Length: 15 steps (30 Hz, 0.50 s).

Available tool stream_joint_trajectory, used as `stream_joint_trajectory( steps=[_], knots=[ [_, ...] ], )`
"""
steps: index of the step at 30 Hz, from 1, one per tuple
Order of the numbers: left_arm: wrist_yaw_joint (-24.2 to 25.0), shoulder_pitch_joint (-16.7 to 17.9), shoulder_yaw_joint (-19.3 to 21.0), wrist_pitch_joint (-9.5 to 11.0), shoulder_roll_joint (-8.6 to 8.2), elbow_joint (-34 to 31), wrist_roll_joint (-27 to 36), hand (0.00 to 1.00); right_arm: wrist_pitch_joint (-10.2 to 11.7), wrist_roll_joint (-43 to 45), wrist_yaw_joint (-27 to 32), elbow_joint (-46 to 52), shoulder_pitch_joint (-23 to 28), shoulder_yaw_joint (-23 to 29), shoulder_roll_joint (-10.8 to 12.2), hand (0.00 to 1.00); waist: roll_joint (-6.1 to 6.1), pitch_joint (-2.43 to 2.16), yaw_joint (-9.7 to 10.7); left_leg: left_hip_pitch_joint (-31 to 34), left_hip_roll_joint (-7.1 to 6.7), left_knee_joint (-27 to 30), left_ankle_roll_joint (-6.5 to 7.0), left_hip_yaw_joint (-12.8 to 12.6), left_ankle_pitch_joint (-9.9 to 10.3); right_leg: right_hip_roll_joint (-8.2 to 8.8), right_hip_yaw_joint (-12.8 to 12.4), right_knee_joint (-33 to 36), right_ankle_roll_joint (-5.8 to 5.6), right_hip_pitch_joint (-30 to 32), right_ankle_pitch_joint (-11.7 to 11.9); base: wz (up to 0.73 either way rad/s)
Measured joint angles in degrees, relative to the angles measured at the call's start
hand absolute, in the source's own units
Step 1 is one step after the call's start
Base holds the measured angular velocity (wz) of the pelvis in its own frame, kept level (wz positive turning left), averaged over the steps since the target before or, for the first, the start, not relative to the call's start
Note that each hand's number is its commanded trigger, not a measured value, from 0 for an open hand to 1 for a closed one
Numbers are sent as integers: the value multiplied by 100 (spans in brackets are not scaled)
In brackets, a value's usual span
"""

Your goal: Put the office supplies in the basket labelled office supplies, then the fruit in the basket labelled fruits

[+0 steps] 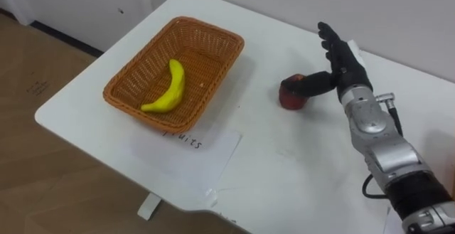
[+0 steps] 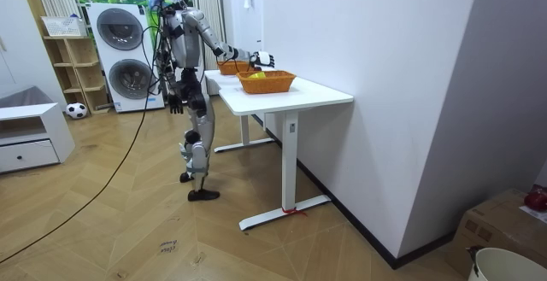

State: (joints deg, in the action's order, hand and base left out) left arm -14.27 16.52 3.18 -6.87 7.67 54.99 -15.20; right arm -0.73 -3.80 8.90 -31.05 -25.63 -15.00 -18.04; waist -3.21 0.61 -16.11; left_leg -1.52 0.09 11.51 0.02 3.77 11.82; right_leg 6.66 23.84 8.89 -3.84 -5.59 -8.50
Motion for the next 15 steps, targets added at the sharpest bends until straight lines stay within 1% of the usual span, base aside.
stream_joint_trajectory(
  steps=[2,3,6,8,11,15],
  knots=[
    [21,-4,0,0,-1,2,-1,0,0,192,-50,-19,0,-6,60,0,-35,-21,-7,-16,1,3,0,-4,0,-2,-2,-1,0,-2,0,0],
    [27,-4,-1,0,-1,4,-1,0,0,222,-67,-35,1,-6,79,0,-40,-24,-6,-20,1,5,0,-5,0,-2,-2,-3,0,-7,0,0],
    [89,-24,2,-1,8,3,0,0,-2,519,-187,-265,2,-86,134,0,-55,-22,-43,-33,1,6,0,-8,0,-4,-20,-11,0,-21,0,0],
    [150,-31,1,-1,8,8,0,0,-20,714,-388,-439,4,-219,161,0,-48,-16,-57,-27,2,13,0,-15,-1,-4,-29,-10,0,-13,0,0],
    [222,-48,2,-1,9,9,0,0,-60,904,-572,-486,7,-234,179,0,-40,-9,-112,-12,4,14,1,-25,-1,-6,-39,-4,0,3,0,0],
    [293,-61,1,-3,4,25,0,0,-60,1105,-675,-486,6,-233,192,0,-34,-2,-151,1,4,-2,1,-25,0,-6,-36,0,0,0,0,0]
  ],
)
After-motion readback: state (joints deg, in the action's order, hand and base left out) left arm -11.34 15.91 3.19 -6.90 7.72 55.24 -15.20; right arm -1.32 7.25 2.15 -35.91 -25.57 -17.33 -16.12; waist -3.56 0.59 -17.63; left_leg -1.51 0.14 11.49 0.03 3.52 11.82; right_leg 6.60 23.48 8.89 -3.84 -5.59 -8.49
